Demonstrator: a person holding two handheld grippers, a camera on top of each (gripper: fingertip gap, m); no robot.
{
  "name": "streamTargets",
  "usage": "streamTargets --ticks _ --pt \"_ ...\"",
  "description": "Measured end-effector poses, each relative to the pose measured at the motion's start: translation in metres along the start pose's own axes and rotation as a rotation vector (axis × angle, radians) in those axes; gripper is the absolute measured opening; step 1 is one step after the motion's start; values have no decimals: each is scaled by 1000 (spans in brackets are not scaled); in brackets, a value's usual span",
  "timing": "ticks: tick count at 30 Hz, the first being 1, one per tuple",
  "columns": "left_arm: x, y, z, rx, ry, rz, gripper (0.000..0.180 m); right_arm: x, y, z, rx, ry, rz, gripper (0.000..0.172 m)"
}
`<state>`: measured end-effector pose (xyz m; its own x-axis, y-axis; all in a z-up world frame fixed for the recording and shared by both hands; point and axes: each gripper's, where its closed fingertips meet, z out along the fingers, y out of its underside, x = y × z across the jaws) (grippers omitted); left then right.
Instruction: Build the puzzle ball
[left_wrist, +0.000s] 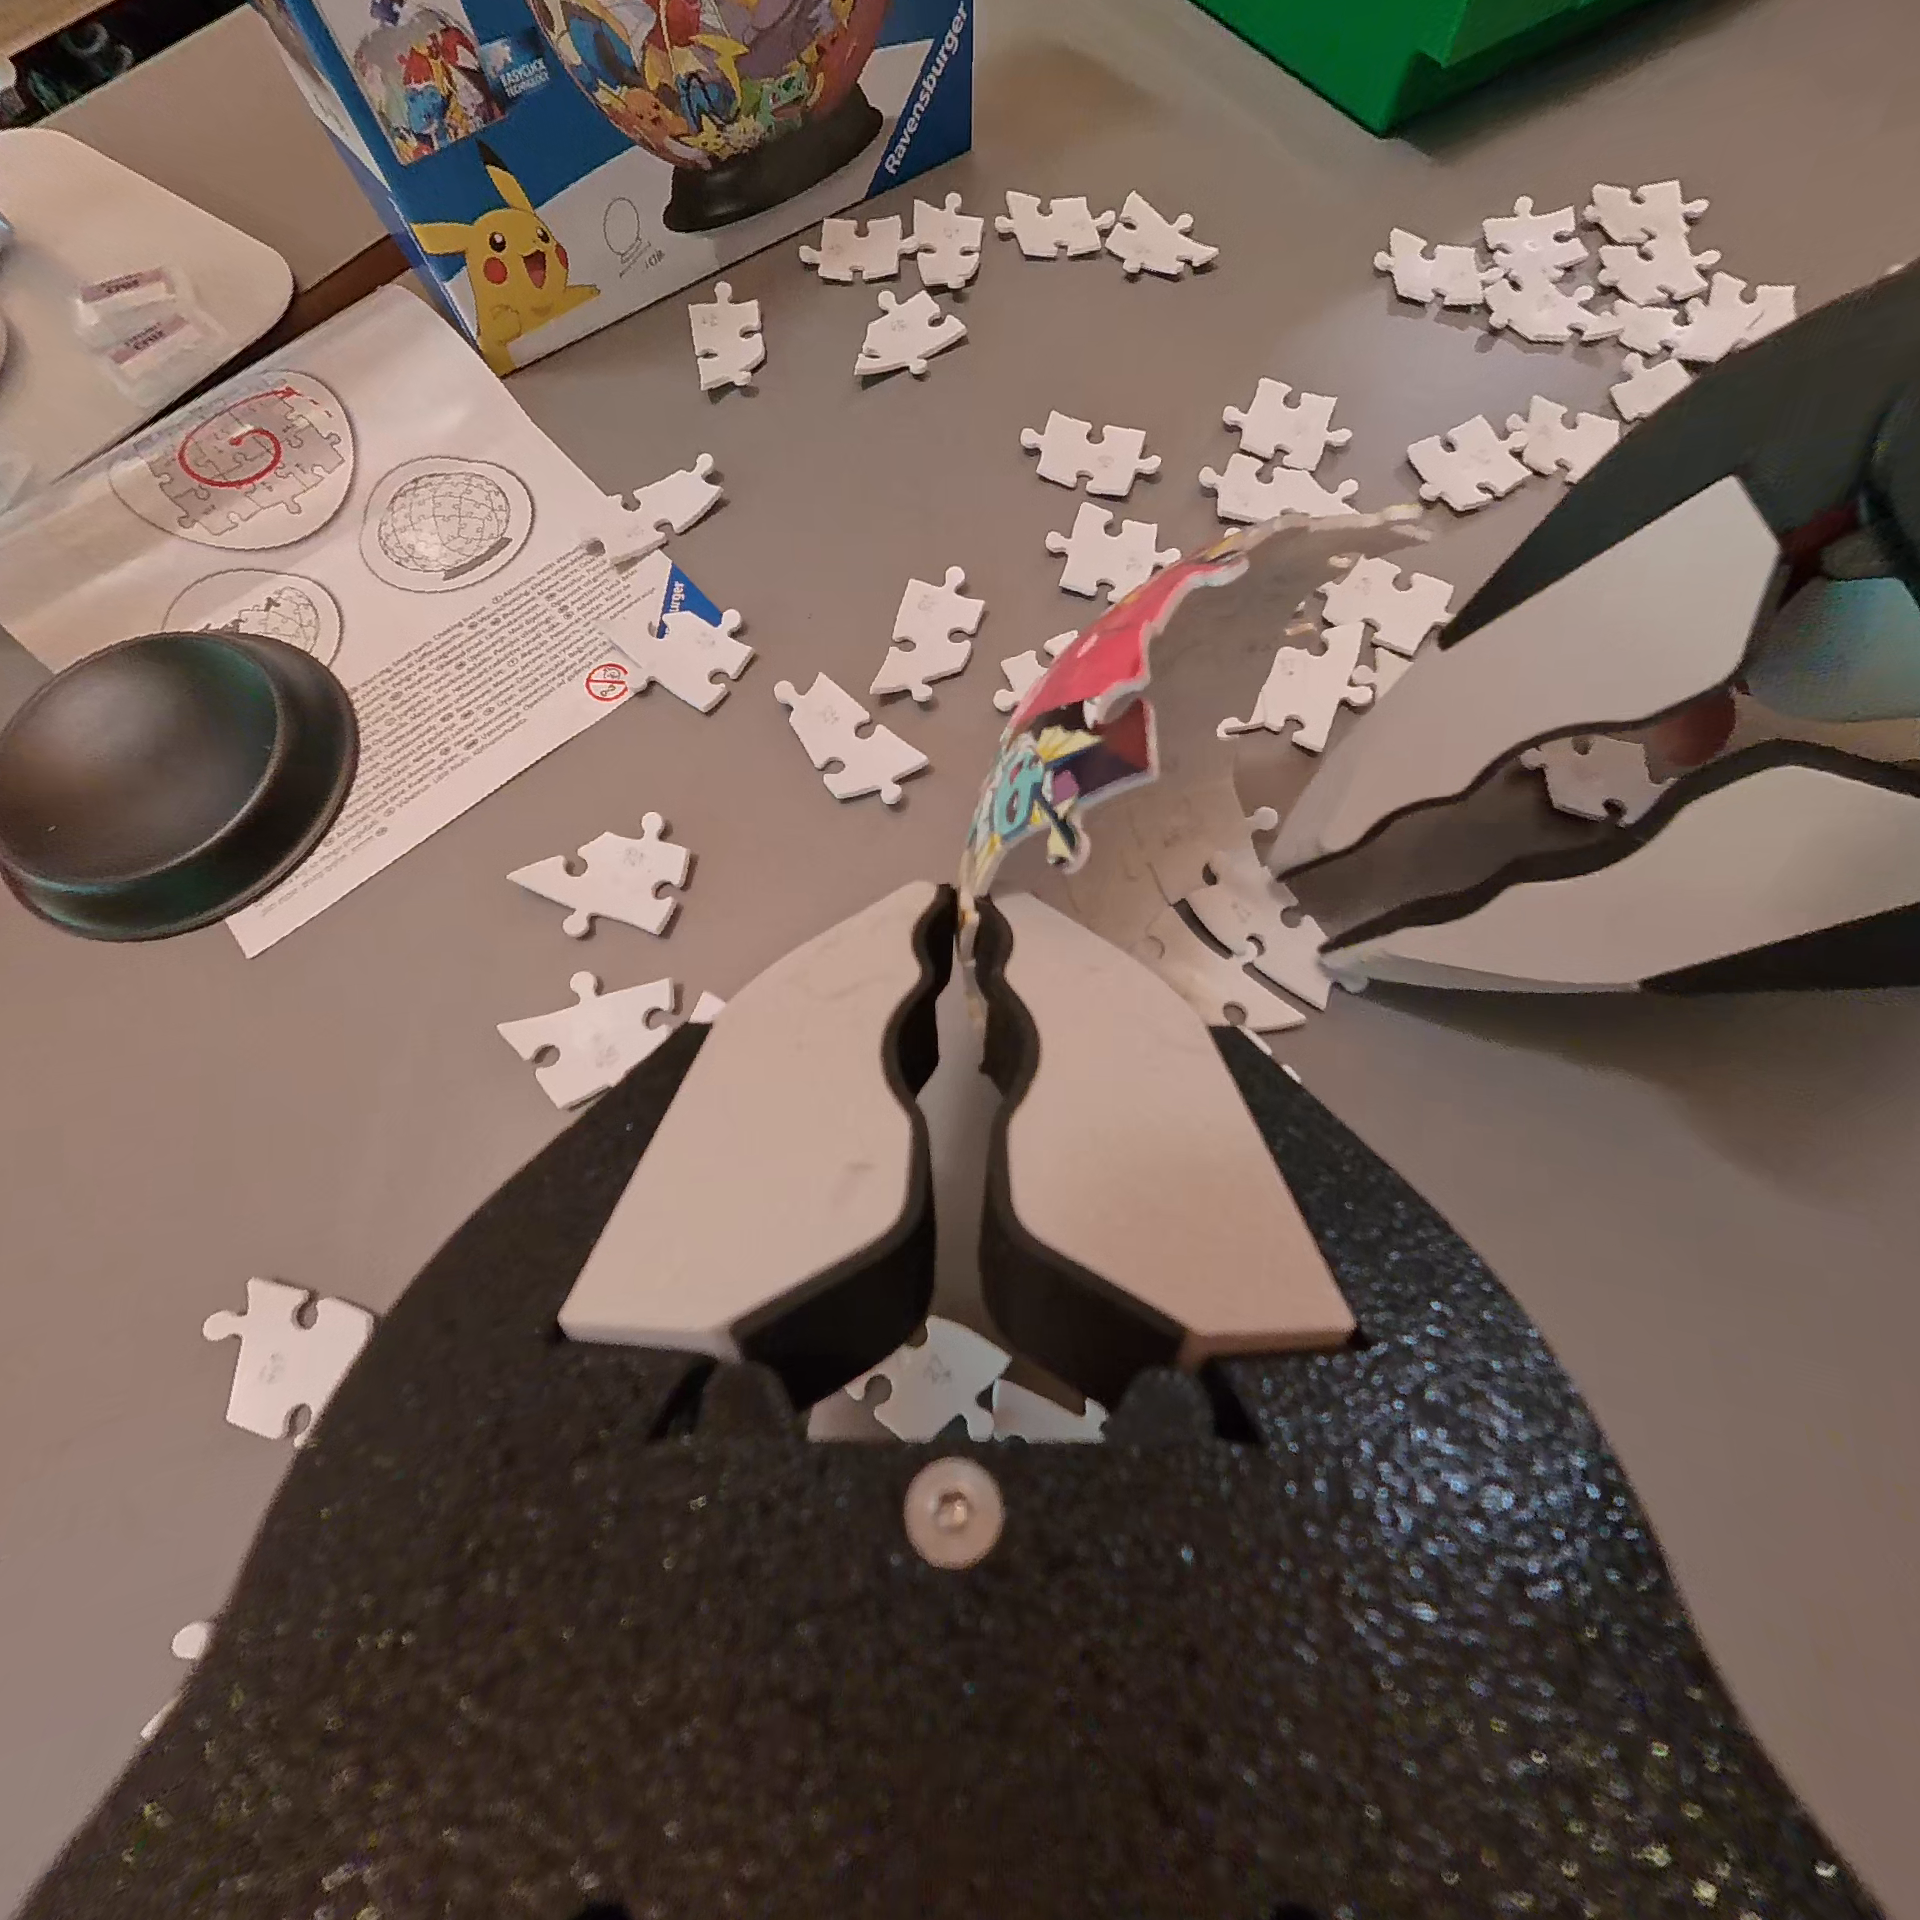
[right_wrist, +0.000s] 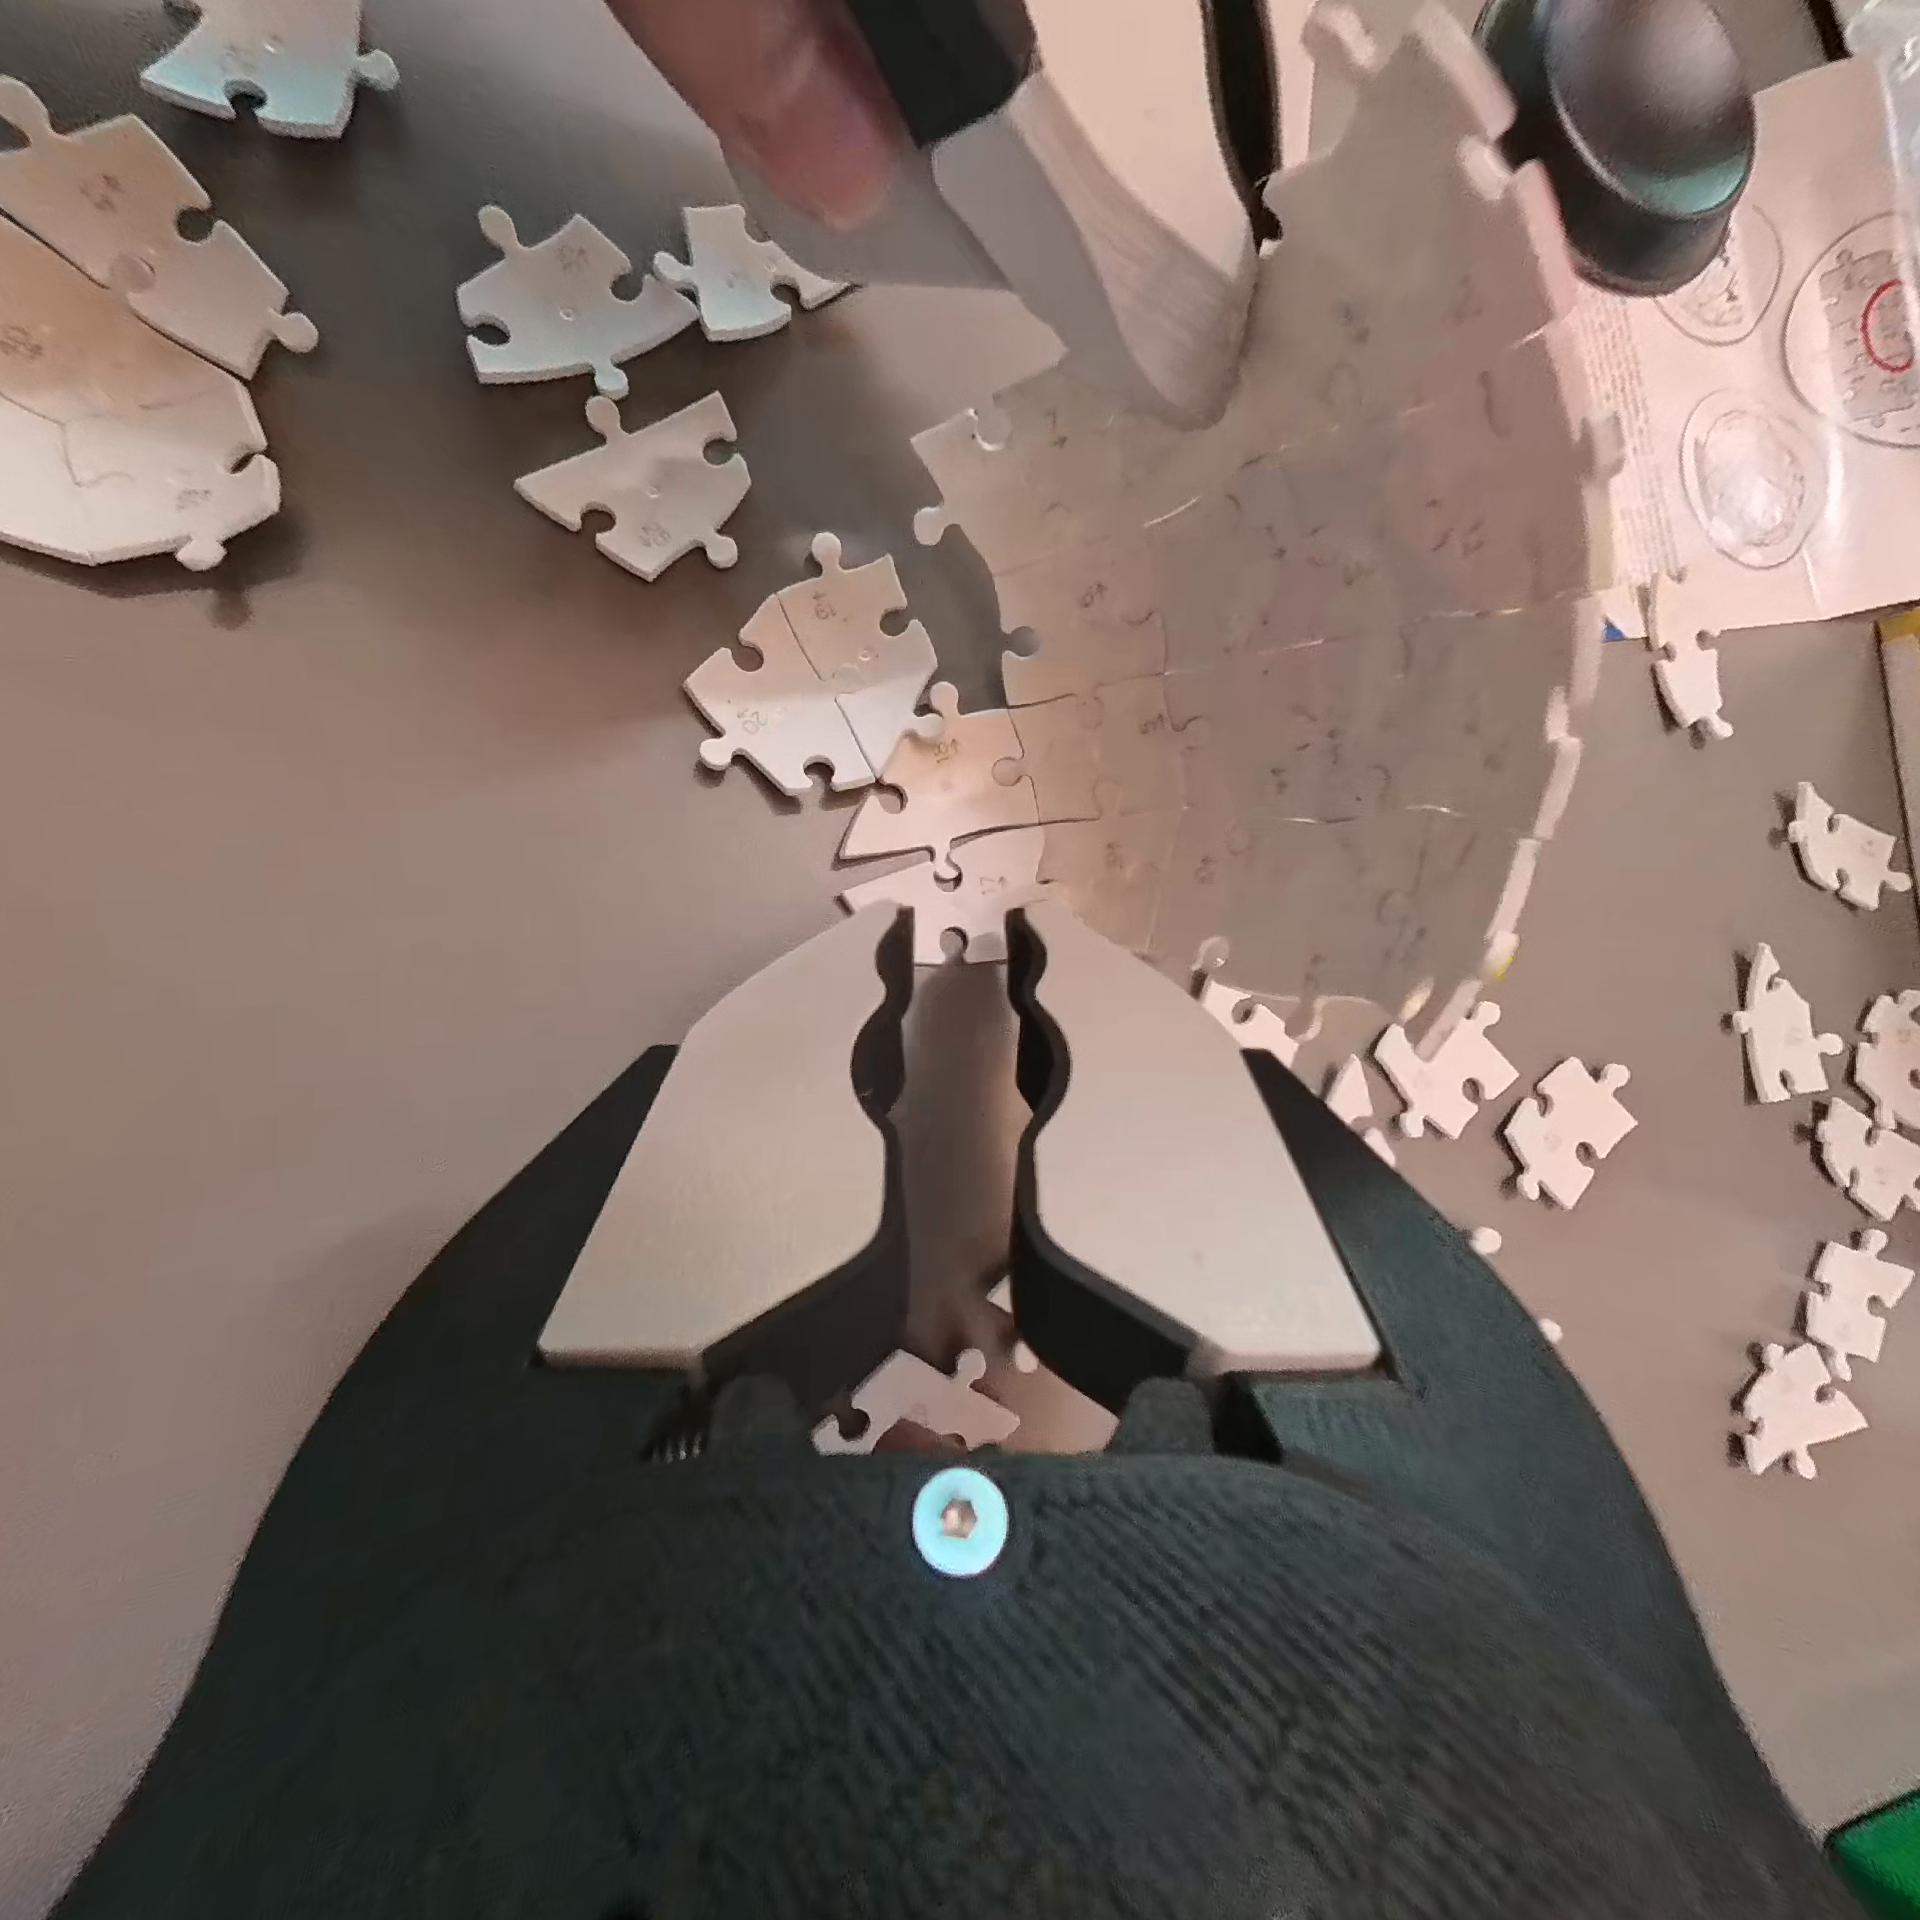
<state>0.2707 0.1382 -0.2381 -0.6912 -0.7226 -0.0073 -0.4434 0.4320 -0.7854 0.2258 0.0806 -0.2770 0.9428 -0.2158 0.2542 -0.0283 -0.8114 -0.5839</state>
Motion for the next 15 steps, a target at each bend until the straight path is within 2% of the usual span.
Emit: streamTargets --ticks 1,4,15 --pt "0 0 0 1 -2 1 2 0 0 1 3 -1 -1 13" --pt "1 -1 -1 2 -7 2 2 -1 -2 3 11 4 -2 6" --pt "6 -5 -2 -16 -56 28 2 -2 0 9 3 17 20 0"
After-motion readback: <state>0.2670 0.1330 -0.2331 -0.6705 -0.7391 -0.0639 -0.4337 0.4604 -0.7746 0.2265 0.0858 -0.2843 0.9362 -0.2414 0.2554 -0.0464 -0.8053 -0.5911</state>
